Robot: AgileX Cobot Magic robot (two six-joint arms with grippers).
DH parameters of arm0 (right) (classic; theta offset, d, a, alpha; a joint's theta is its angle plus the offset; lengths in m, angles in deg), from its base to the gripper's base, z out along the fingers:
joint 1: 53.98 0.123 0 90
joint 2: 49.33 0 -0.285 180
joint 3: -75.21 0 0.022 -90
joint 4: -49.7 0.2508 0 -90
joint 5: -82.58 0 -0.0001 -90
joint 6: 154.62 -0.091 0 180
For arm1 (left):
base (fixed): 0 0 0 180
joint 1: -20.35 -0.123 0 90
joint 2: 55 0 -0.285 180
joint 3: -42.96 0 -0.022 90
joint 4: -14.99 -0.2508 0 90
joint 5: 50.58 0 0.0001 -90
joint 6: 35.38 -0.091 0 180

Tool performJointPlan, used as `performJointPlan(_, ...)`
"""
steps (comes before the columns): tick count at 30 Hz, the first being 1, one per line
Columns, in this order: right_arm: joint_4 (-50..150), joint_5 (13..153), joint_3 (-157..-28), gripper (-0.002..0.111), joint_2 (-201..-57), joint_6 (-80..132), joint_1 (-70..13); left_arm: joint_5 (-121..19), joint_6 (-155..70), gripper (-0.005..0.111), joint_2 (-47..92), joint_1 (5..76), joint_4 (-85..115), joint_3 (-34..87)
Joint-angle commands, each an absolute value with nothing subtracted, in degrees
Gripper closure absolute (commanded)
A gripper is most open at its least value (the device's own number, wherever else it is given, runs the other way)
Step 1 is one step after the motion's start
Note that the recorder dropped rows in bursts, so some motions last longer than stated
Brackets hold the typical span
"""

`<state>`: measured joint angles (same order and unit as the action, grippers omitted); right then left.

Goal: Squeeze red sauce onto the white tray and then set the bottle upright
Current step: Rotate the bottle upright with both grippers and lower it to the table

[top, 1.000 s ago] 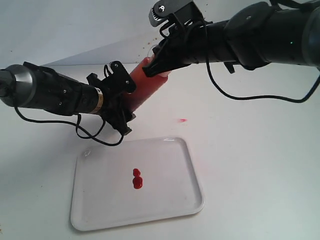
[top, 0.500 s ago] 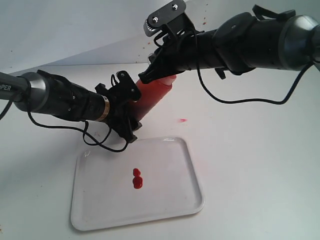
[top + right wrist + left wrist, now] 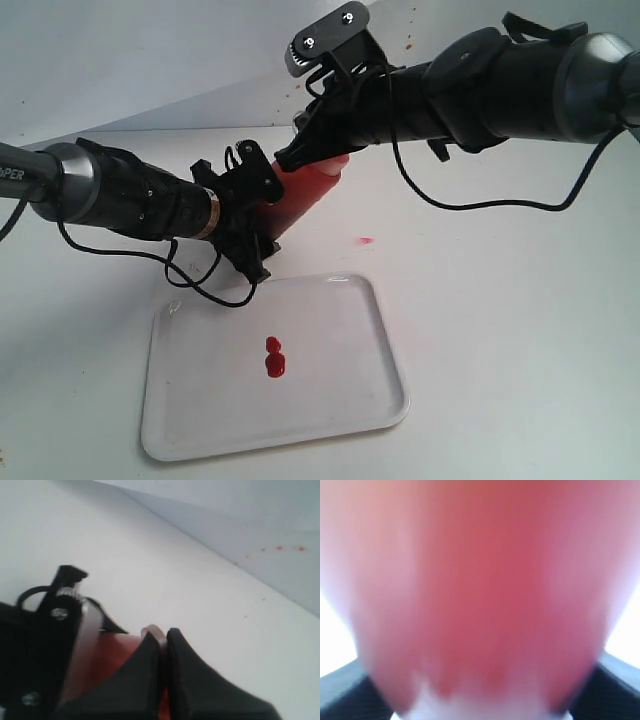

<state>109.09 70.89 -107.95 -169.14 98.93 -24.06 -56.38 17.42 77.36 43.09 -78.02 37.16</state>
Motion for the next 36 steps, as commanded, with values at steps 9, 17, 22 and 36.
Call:
performJointPlan(9, 108.99, 68.30, -107.68, 0.108, -167.87, 99.01, -23.04, -61.25, 15.74, 0.029, 77.01, 44.25, -75.34, 38.03)
performJointPlan(17, 108.69, 69.70, -107.68, 0.108, -166.09, 99.01, -23.14, -56.57, 15.69, 0.029, 76.78, 44.25, -72.10, 38.03)
performJointPlan(22, 108.69, 72.11, -107.68, 0.108, -166.09, 99.01, -23.14, -59.92, 15.57, 0.029, 76.72, 44.25, -70.99, 38.03)
performJointPlan(36, 104.43, 75.72, -109.70, 0.108, -167.52, 99.01, -23.14, -64.07, 15.54, 0.029, 74.90, 44.25, -66.34, 39.27)
